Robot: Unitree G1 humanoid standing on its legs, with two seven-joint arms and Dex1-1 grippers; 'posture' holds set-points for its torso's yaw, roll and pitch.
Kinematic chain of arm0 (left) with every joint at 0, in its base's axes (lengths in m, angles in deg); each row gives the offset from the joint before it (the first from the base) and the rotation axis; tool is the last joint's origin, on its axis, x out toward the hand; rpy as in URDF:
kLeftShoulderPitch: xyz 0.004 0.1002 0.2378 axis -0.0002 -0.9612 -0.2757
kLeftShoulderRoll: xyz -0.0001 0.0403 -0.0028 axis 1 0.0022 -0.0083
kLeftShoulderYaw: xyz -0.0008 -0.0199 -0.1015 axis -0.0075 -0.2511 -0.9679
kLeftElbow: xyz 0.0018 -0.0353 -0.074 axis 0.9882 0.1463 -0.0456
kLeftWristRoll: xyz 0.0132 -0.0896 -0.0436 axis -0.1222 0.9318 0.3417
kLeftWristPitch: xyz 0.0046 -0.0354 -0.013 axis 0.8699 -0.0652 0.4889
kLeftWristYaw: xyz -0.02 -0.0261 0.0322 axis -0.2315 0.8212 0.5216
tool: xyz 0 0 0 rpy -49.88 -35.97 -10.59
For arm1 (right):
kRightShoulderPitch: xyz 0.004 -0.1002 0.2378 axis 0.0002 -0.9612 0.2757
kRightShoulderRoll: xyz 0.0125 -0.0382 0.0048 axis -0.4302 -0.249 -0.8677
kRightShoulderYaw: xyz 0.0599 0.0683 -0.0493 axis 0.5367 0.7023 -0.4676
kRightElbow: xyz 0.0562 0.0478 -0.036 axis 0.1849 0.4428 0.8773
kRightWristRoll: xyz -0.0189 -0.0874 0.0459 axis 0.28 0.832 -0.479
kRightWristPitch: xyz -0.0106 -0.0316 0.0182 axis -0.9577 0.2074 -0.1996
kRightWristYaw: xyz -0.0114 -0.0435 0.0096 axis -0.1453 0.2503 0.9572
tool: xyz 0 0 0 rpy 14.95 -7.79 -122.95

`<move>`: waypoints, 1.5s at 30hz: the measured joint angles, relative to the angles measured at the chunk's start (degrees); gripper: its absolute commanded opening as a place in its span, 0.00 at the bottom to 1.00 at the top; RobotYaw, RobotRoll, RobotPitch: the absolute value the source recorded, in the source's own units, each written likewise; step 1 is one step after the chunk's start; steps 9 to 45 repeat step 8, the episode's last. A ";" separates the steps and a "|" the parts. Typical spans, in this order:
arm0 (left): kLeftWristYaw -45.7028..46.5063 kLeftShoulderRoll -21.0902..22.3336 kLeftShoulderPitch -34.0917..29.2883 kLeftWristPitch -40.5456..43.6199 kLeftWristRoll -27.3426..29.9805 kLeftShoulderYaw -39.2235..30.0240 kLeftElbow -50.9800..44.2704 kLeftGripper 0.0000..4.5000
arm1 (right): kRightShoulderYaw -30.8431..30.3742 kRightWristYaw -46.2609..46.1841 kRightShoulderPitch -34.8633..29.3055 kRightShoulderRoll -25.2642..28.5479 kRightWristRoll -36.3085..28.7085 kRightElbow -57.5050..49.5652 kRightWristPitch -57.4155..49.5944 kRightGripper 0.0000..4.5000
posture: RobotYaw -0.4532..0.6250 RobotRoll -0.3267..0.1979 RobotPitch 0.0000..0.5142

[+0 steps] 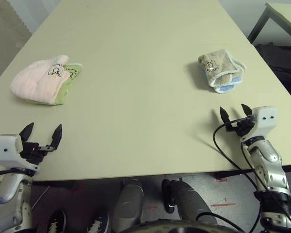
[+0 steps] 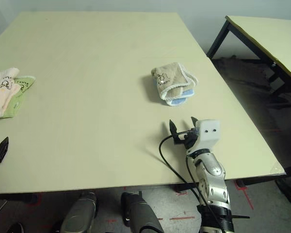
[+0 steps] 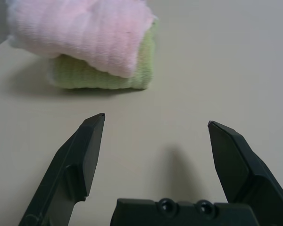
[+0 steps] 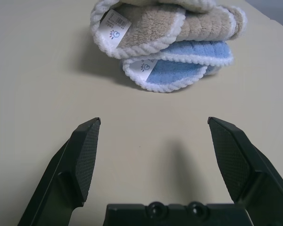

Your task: Fold the towel and set it aside.

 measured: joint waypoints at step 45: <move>0.12 0.17 0.08 -0.83 -0.10 0.00 0.95 0.99 | -0.05 -0.04 0.39 -0.31 -0.01 0.67 0.71 1.00 | 0.55 0.62 0.30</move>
